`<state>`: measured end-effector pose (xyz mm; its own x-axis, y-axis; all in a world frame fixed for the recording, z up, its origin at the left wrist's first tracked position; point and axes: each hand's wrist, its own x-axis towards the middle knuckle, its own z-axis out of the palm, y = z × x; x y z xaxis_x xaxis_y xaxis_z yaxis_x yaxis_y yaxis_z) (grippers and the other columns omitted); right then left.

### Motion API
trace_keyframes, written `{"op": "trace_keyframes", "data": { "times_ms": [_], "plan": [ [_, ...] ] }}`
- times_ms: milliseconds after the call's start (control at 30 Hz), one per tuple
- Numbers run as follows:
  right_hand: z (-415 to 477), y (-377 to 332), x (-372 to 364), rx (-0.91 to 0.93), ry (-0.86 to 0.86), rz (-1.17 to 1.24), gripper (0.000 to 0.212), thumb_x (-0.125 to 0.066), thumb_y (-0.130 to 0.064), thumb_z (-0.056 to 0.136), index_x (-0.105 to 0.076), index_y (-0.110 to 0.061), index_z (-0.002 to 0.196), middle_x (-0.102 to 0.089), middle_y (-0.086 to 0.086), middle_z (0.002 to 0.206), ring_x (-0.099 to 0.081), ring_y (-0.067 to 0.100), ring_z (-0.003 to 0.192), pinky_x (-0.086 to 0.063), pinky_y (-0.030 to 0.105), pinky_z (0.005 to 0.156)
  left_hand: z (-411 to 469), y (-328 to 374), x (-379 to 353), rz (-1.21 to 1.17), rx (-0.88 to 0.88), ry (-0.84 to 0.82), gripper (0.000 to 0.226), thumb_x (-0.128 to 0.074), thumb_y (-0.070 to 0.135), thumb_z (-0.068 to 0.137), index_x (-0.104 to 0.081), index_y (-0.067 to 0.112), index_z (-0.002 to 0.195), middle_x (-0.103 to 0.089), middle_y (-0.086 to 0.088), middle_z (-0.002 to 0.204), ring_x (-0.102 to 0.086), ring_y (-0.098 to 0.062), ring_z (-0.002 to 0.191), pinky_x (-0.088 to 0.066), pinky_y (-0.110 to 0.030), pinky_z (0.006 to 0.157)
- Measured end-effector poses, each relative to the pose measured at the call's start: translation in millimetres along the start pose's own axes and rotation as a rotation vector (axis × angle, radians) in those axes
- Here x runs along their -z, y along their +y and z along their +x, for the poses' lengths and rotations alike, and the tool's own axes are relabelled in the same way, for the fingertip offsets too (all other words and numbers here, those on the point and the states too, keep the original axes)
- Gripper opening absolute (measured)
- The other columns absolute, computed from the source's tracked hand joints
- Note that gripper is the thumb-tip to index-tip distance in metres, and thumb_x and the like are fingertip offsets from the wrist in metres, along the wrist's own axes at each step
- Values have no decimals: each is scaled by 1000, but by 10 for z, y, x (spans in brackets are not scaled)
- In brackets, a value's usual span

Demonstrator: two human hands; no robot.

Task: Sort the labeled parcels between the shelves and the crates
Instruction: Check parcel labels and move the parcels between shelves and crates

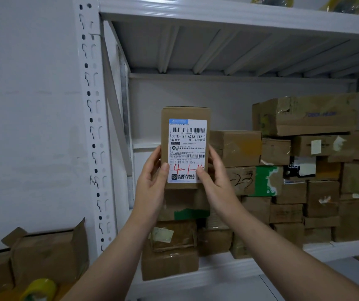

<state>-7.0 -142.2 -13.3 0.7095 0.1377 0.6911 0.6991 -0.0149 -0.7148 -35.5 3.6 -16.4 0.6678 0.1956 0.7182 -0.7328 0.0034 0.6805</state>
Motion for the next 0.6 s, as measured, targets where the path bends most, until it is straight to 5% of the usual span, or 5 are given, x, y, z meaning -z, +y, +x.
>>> {"op": "trace_keyframes", "data": {
  "times_ms": [200, 367, 600],
  "plan": [
    [55, -32, -20, 8, -25, -10, 54, -50, -27, 98, -21, -61, 130, -41, -11, 142, -44, 2, 126, -47, 27, 98, 24, 70, 78, 51, 40, -3, 45, -57, 42, 82, -40, 43, 124, -52, 9, 133, -55, -3, 117, -53, -19, 84],
    [124, -109, -106, -16, -66, 92, 50, -47, -26, 99, -24, -56, 132, -58, -32, 112, -57, -12, 104, -49, 7, 74, 71, 299, 232, 236, 0, -106, 48, -60, 44, 82, -37, 56, 122, -49, 48, 110, -45, 28, 101, -42, 2, 69],
    [41, -179, -443, -68, -123, 194, 51, -46, -27, 100, -25, -41, 144, -63, -11, 117, -62, -9, 97, -49, 7, 66, -66, 477, 541, 458, -41, -11, 64, -63, 54, 78, -32, 51, 135, -45, 11, 134, -50, -10, 119, -51, -16, 82]
  ]
}}
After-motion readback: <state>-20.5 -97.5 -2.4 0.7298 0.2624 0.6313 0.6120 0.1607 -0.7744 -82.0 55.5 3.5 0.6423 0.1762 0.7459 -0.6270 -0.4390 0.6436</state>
